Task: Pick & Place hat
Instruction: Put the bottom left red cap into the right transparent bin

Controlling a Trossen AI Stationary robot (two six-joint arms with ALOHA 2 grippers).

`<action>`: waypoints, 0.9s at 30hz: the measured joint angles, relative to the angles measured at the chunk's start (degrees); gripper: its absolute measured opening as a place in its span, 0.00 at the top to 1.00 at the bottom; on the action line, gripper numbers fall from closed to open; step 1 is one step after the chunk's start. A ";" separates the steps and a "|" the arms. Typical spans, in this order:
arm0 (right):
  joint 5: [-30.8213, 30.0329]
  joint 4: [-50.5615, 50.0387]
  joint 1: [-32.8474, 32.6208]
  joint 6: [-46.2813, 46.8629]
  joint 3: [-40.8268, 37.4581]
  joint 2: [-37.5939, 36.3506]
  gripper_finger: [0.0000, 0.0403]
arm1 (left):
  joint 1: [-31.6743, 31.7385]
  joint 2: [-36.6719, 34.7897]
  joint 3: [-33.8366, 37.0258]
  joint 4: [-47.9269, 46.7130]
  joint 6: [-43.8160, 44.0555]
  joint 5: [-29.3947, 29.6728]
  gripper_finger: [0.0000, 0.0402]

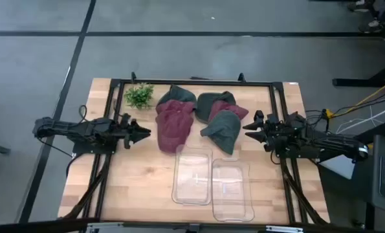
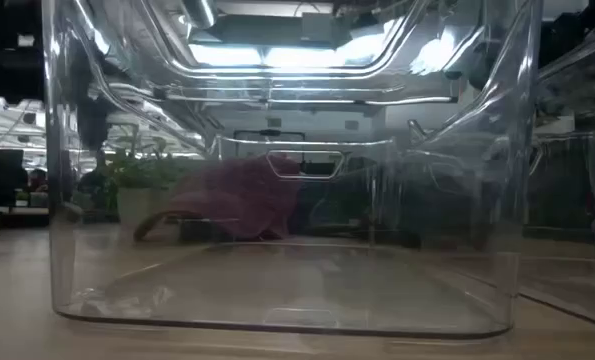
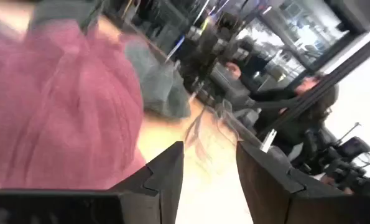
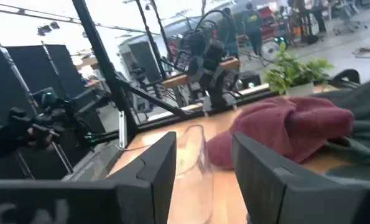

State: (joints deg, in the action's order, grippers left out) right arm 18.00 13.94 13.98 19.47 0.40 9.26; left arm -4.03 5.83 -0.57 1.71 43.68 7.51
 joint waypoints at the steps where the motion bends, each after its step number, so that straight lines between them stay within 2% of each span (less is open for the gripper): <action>1: -0.27 -0.64 0.02 0.32 0.00 0.02 0.62 | -0.09 1.31 -0.02 0.33 0.43 0.01 0.64; 4: -0.38 -0.78 0.02 3.16 -0.01 0.09 0.62 | -0.09 4.52 0.01 3.84 0.38 1.21 0.64; 6: -0.39 2.10 0.02 5.00 0.00 0.11 0.62 | -0.09 5.97 0.01 9.44 -2.09 2.03 0.64; 11: -0.37 23.10 0.02 5.08 0.00 0.05 0.62 | -0.07 8.13 -0.94 25.86 -15.22 2.26 0.64; 13: -0.37 29.39 0.02 4.03 0.77 0.02 0.62 | -0.07 8.85 -3.07 26.92 -20.20 3.03 0.64; 15: -0.37 29.40 0.02 4.48 2.85 0.03 0.62 | -0.07 10.07 -5.77 25.47 -22.57 3.47 0.64; 19: -0.37 21.76 0.02 7.03 9.30 0.80 0.62 | -0.07 13.49 -12.03 20.76 -21.30 2.86 0.64; 23: -0.69 5.15 0.02 6.52 17.32 3.74 0.62 | -0.07 17.32 -18.53 12.19 -19.89 1.24 0.64; 27: -4.89 -13.29 0.02 5.89 25.43 9.58 0.62 | -0.07 20.51 -24.04 1.57 -17.39 1.56 0.64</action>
State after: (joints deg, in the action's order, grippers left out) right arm 13.11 0.65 14.00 25.36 25.83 18.83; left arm -4.10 26.34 -24.60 3.28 26.29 9.07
